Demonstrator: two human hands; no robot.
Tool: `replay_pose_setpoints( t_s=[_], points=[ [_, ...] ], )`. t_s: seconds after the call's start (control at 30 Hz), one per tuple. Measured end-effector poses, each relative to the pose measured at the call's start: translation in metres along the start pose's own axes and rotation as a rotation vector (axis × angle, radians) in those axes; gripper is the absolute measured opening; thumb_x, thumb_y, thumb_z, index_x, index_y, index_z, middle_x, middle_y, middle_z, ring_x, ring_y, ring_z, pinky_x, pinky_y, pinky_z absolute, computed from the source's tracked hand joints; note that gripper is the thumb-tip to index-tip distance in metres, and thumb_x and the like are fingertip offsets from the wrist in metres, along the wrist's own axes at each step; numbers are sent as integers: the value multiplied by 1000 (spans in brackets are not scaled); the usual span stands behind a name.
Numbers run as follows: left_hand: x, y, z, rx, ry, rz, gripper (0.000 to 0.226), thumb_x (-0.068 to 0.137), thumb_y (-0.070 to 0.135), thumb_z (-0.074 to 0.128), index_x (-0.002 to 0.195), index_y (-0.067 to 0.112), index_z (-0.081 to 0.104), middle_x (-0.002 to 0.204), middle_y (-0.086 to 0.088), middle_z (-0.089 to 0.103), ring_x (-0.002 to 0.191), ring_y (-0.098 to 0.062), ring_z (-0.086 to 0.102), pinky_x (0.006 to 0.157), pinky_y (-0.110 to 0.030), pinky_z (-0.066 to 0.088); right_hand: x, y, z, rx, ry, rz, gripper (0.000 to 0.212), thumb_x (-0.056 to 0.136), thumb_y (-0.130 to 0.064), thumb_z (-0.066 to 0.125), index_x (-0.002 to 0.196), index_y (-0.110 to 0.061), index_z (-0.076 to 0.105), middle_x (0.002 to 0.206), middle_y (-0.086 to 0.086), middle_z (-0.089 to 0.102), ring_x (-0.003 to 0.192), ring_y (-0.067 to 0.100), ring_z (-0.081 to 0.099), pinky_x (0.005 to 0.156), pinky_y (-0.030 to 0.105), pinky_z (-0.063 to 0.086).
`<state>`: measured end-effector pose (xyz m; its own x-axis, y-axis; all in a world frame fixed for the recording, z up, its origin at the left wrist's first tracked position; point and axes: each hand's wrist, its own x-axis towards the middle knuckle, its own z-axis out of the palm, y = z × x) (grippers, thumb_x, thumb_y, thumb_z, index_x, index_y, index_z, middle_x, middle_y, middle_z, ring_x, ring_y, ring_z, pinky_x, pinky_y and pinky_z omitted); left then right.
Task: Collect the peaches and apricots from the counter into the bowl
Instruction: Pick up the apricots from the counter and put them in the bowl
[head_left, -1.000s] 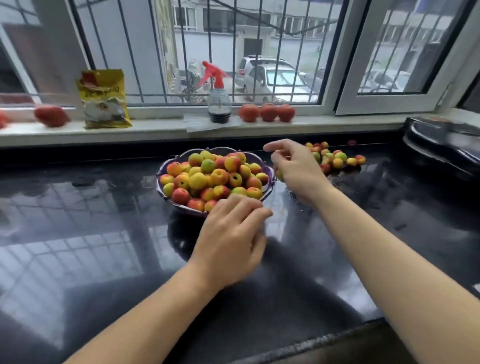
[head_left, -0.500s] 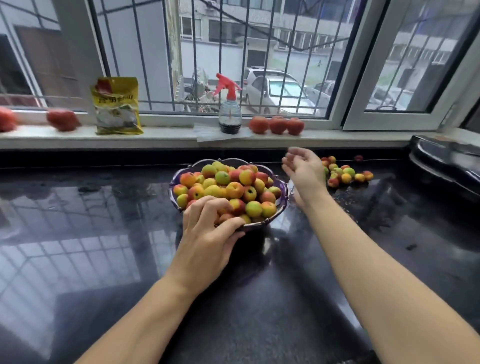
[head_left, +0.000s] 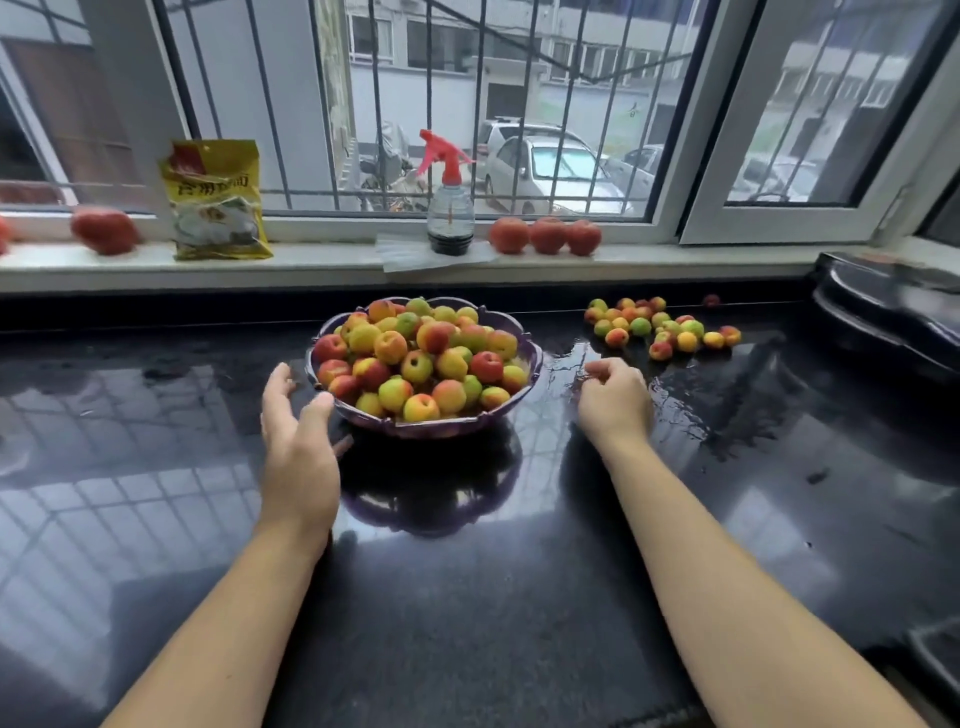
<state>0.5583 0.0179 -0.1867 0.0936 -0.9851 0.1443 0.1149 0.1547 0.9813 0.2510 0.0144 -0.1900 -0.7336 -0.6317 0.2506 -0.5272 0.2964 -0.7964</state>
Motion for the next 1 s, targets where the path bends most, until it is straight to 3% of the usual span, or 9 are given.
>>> replay_pose_setpoints(
  t_s=[0.13, 0.23, 0.33, 0.43, 0.57, 0.73, 0.8, 0.9, 1.0],
  points=[
    [9, -9, 3, 144, -114, 50, 87, 83, 57, 51, 163, 39, 23, 163, 4, 38, 150, -22, 40, 121, -54, 38, 42, 1, 4, -325, -116, -53, 50, 92, -18, 47, 142, -18, 50, 158, 10, 28, 140, 36, 27, 114, 43, 29],
    [12, -12, 4, 179, -115, 55, 90, 80, 60, 48, 164, 40, 22, 163, 4, 35, 151, -22, 37, 122, -55, 35, 74, 14, 8, -601, -183, -153, 54, 96, -27, 45, 149, -17, 39, 166, 11, 11, 148, 39, 12, 119, 51, 20],
    [10, -9, 8, 205, -86, 59, 96, 78, 61, 46, 166, 37, 15, 163, 14, 26, 153, -19, 31, 122, -54, 35, 102, 21, 16, -647, -232, -216, 55, 101, -39, 40, 153, -20, 33, 168, 14, 6, 152, 38, 4, 122, 51, 11],
    [8, -9, 8, 202, -70, 62, 95, 79, 60, 46, 166, 38, 15, 161, 19, 25, 153, -16, 31, 122, -53, 37, 112, 22, 22, -664, -274, -214, 58, 102, -42, 40, 153, -14, 31, 163, 21, 16, 150, 40, 14, 121, 49, 17],
    [9, -8, 6, 202, -59, 40, 96, 77, 61, 47, 165, 41, 17, 152, 26, 27, 151, -14, 33, 121, -52, 39, 100, 27, 25, -681, 24, -403, 40, 93, -18, 53, 130, -6, 52, 130, 26, 45, 117, 44, 43, 102, 48, 38],
    [8, -7, 8, 216, -61, 52, 86, 85, 54, 47, 165, 40, 18, 147, 26, 28, 148, -15, 35, 120, -52, 40, 106, 28, 21, -751, -160, -259, 34, 95, -17, 53, 128, -9, 57, 135, 21, 47, 118, 44, 46, 102, 42, 40],
    [8, -7, 7, 221, -58, 49, 85, 86, 53, 48, 165, 40, 19, 152, 22, 29, 149, -16, 35, 120, -52, 40, 104, 24, 17, -694, -128, -281, 27, 93, -12, 56, 118, -7, 67, 126, 21, 56, 115, 42, 52, 99, 39, 45],
    [8, -7, 7, 208, -60, 37, 86, 85, 53, 49, 165, 41, 20, 156, 19, 29, 149, -16, 36, 120, -52, 39, 94, -4, 8, -335, -73, -331, 25, 91, -19, 68, 114, -10, 71, 119, 19, 64, 111, 35, 58, 95, 35, 46],
    [8, -7, 8, 207, -56, 42, 84, 85, 50, 49, 164, 40, 21, 155, 19, 30, 148, -16, 37, 119, -53, 41, 73, -53, 3, 145, -237, -337, 20, 86, -36, 76, 103, -29, 68, 100, 1, 71, 91, 17, 66, 77, 27, 50]
  ],
)
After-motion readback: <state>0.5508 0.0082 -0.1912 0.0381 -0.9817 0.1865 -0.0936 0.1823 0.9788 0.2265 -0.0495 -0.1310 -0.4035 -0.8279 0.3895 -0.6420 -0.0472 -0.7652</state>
